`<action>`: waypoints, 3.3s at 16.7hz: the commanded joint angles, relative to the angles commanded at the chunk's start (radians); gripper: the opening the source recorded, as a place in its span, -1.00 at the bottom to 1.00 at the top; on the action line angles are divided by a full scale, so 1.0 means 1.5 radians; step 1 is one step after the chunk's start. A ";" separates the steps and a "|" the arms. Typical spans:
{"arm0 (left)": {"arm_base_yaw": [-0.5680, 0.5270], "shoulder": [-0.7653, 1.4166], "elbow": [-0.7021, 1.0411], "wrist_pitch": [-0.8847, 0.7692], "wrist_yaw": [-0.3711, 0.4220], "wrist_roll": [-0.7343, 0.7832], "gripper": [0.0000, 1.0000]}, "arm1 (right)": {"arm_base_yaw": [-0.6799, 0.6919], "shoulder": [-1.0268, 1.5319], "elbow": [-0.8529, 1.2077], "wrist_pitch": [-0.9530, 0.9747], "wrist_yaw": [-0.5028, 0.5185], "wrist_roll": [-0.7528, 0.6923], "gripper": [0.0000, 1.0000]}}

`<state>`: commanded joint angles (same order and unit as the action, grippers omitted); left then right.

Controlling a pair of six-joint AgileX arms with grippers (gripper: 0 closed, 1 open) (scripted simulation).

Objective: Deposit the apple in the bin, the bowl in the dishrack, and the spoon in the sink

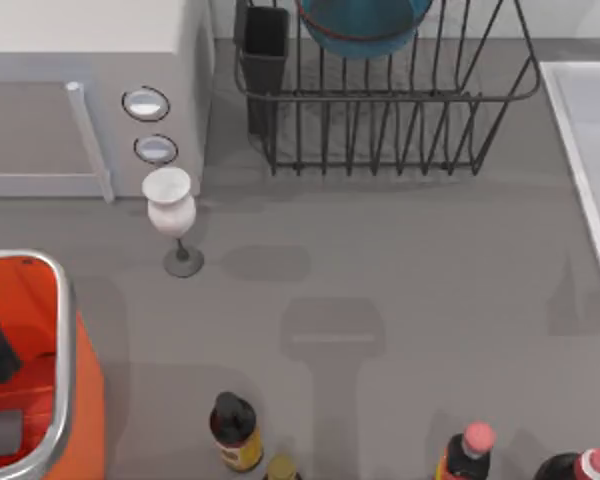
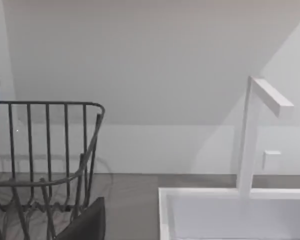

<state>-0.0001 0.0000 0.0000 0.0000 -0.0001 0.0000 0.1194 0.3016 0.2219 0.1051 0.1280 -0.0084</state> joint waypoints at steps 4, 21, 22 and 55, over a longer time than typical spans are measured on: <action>0.000 0.000 0.000 0.000 0.000 0.000 1.00 | -0.060 -0.156 -0.114 -0.055 -0.064 0.003 1.00; 0.000 0.000 0.000 0.000 0.000 0.000 1.00 | -0.129 -0.026 -0.036 -0.201 -0.084 -0.237 1.00; 0.000 0.000 0.000 0.000 0.000 0.000 1.00 | -0.141 0.011 -0.013 -0.229 -0.084 -0.297 1.00; 0.000 0.000 0.000 0.000 0.000 0.000 1.00 | -0.351 0.774 0.373 -0.664 -0.082 -1.399 1.00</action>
<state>-0.0001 0.0000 0.0000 0.0000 -0.0001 0.0000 -0.4077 1.4625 0.7819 -0.8908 0.0045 -2.1062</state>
